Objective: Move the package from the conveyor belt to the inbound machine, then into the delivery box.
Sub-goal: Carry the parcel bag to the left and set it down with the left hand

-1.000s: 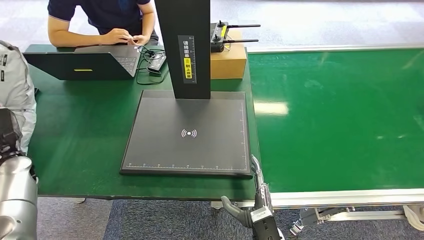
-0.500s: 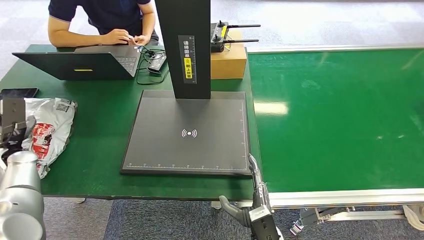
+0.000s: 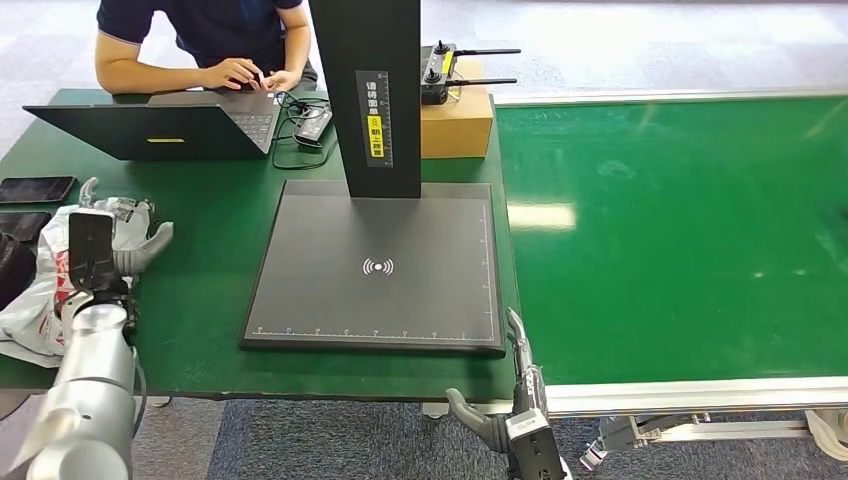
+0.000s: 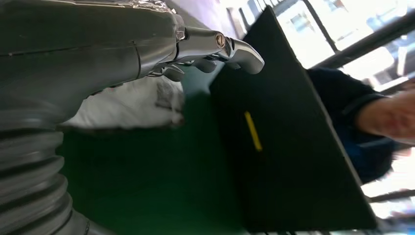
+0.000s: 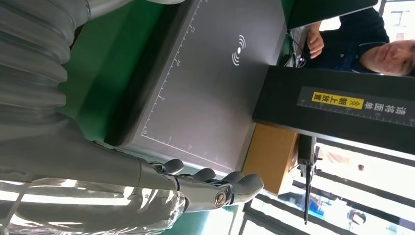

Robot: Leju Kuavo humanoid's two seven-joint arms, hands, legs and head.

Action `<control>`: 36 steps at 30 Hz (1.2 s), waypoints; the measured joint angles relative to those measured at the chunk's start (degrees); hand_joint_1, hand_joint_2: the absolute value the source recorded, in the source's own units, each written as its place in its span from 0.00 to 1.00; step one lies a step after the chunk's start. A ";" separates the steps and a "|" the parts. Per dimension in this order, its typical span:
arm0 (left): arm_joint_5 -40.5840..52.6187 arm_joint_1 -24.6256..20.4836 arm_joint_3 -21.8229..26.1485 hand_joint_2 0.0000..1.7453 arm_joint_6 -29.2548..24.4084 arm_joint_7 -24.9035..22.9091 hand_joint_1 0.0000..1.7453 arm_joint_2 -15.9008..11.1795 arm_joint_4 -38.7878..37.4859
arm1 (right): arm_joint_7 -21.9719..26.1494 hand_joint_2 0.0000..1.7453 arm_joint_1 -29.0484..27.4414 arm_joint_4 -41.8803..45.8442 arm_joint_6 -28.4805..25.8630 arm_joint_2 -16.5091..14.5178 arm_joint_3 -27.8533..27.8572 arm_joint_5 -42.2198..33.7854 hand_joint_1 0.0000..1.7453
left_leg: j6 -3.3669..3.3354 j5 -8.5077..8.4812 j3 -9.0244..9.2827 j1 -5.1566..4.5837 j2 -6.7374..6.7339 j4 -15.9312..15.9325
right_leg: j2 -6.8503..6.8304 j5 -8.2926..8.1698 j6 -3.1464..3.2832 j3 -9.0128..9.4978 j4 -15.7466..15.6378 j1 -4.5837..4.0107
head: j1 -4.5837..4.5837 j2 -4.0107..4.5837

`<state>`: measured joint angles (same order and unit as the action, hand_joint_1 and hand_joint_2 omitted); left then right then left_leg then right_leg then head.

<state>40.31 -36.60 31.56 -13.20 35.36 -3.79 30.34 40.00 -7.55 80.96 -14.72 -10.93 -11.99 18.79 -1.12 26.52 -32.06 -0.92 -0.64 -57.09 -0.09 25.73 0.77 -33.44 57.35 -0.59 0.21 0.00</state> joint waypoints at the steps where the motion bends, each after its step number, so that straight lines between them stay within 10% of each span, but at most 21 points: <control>1: -3.00 1.90 -2.11 1.00 0.54 0.62 0.00 0.76 2.47 | 0.00 1.00 -0.07 0.00 -0.02 0.00 0.07 -0.05 0.00 | 0.00 0.01 0.00 -0.01 0.00 0.00 | 0.01 0.00 0.00 0.00 0.00 0.01 | 0.00 0.00; 14: -13.63 23.69 -31.25 1.00 -4.02 4.90 0.00 9.17 28.42 | 0.00 1.00 0.08 3.26 0.83 0.01 1.38 -0.14 0.00 | -0.07 0.09 -0.01 -0.06 0.08 0.00 | -0.07 0.06 -0.10 0.02 -0.04 0.07 | 0.01 0.00; 36: -10.14 34.12 -41.09 1.00 -4.05 4.90 0.00 10.20 36.77 | -0.18 1.00 3.59 3.80 -0.29 0.29 2.98 -0.55 0.00 | -0.05 0.08 0.01 -0.04 0.07 0.02 | -0.07 0.05 -0.09 0.03 -0.04 0.04 | 0.00 0.00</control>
<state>30.16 -2.48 -9.52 -17.25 40.26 6.40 67.10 39.82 -3.96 84.76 -15.02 -10.63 -9.01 18.25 -1.17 26.59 -32.06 -0.96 -0.57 -57.07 -0.16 25.79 0.68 -33.42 57.31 -0.55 0.21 0.00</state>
